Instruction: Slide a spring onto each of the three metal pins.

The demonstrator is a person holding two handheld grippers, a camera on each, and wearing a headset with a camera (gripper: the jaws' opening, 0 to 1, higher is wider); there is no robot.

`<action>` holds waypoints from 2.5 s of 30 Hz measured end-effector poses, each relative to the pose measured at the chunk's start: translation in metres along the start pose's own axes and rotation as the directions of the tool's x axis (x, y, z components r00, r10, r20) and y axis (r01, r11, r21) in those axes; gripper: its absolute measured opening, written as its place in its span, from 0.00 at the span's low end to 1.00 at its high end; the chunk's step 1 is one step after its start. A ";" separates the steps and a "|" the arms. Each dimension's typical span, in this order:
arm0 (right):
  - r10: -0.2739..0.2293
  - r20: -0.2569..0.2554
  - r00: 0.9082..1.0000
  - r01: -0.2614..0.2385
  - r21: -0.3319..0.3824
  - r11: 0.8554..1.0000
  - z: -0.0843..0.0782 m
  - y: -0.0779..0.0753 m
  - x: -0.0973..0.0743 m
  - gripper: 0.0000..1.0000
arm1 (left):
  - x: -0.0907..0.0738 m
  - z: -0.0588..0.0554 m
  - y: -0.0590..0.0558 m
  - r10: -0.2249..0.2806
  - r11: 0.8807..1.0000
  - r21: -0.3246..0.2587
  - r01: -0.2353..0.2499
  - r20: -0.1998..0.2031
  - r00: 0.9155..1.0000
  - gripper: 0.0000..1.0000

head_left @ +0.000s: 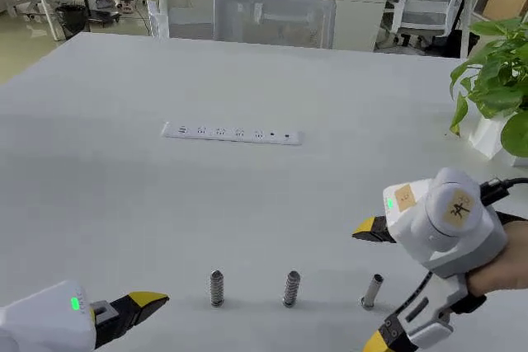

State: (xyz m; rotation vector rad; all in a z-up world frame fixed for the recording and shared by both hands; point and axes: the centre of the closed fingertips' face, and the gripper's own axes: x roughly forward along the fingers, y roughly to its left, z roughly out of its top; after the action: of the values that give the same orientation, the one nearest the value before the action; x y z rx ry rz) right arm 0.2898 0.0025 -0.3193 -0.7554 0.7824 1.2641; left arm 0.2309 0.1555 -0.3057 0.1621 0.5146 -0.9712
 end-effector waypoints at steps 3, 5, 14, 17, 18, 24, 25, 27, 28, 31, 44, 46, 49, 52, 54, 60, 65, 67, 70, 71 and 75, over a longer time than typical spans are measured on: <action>-0.018 0.022 1.000 0.017 0.025 1.000 -0.005 0.002 -0.009 0.99 | 0.004 0.004 -0.007 -0.015 1.000 0.009 0.015 0.002 1.000 0.86; -0.034 0.027 0.999 0.033 0.038 0.999 -0.010 0.003 -0.015 0.99 | 0.008 0.005 -0.010 -0.025 1.000 0.015 0.025 -0.002 1.000 0.86; -0.072 0.055 0.996 0.065 0.113 0.991 -0.031 0.014 -0.028 0.99 | 0.024 0.011 -0.021 -0.067 0.997 0.024 0.067 -0.005 0.998 0.85; -0.081 0.072 0.994 0.069 0.150 0.986 -0.035 0.018 -0.031 0.99 | 0.029 0.012 -0.025 -0.080 0.996 0.029 0.080 -0.009 0.997 0.85; -0.083 0.074 0.994 0.071 0.154 0.986 -0.037 0.019 -0.031 0.99 | 0.030 0.012 -0.026 -0.083 0.996 0.030 0.083 -0.009 0.997 0.85; -0.111 0.098 0.989 0.090 0.194 0.977 -0.046 0.024 -0.040 0.99 | 0.041 0.013 -0.033 -0.107 0.994 0.038 0.107 -0.010 0.994 0.84; -0.116 0.099 0.988 0.094 0.200 0.975 -0.047 0.024 -0.042 0.99 | 0.042 0.013 -0.034 -0.109 0.993 0.038 0.110 -0.010 0.994 0.84; -0.121 0.099 0.988 0.097 0.213 0.972 -0.051 0.027 -0.045 0.99 | 0.046 0.013 -0.035 -0.117 0.992 0.035 0.118 -0.010 0.993 0.84; -0.124 0.101 0.987 0.100 0.217 0.971 -0.053 0.028 -0.047 0.99 | 0.047 0.013 -0.036 -0.119 0.992 0.034 0.119 -0.011 0.993 0.84; -0.142 0.113 0.983 0.112 0.233 0.966 -0.058 0.031 -0.051 0.99 | 0.053 0.016 -0.039 -0.127 0.991 0.039 0.127 -0.006 0.992 0.83; -0.175 0.168 0.970 0.115 0.318 0.941 -0.068 0.048 -0.061 0.99 | 0.081 0.029 -0.052 -0.169 0.984 0.057 0.169 0.009 0.986 0.74; -0.181 0.170 0.969 0.117 0.330 0.937 -0.070 0.050 -0.063 0.99 | 0.087 0.029 -0.055 -0.175 0.983 0.062 0.175 0.004 0.985 0.72; -0.186 0.166 0.969 0.122 0.334 0.935 -0.075 0.052 -0.065 0.99 | 0.096 0.032 -0.059 -0.183 0.981 0.068 0.182 0.009 0.983 0.71; -0.193 0.167 0.967 0.126 0.346 0.930 -0.077 0.055 -0.067 0.99 | 0.103 0.035 -0.062 -0.189 0.979 0.078 0.187 0.016 0.982 0.65; -0.195 0.167 0.966 0.127 0.352 0.928 -0.080 0.057 -0.068 0.99 | 0.109 0.035 -0.063 -0.192 0.978 0.089 0.190 0.010 0.981 0.62; -0.200 0.167 0.966 0.127 0.368 0.921 -0.084 0.063 -0.069 0.99 | 0.123 0.030 -0.065 -0.209 0.970 0.120 0.210 -0.026 0.978 0.50; -0.200 0.172 0.965 0.123 0.379 0.917 -0.087 0.068 -0.068 0.99 | 0.134 0.026 -0.067 -0.221 0.962 0.151 0.227 -0.054 0.974 0.40; -0.202 0.173 0.964 0.122 0.386 0.914 -0.088 0.070 -0.067 0.99 | 0.137 0.026 -0.069 -0.229 0.960 0.151 0.235 -0.058 0.972 0.38; -0.205 0.176 0.963 0.122 0.394 0.911 -0.090 0.071 -0.068 0.99 | 0.142 0.026 -0.069 -0.231 0.955 0.176 0.239 -0.068 0.971 0.32; -0.207 0.176 0.963 0.123 0.397 0.909 -0.090 0.071 -0.068 0.99 | 0.144 0.027 -0.069 -0.232 0.955 0.176 0.240 -0.069 0.970 0.30; -0.208 0.179 0.962 0.121 0.402 0.908 -0.091 0.072 -0.068 0.99 | 0.149 0.025 -0.068 -0.235 0.952 0.187 0.244 -0.071 0.970 0.25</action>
State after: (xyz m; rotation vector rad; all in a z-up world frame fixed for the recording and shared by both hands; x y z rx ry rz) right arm 0.2014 -0.0992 -0.3147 -0.3445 0.7412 0.9765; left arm 0.2518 -0.0027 -0.3495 0.3042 0.4905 -1.2583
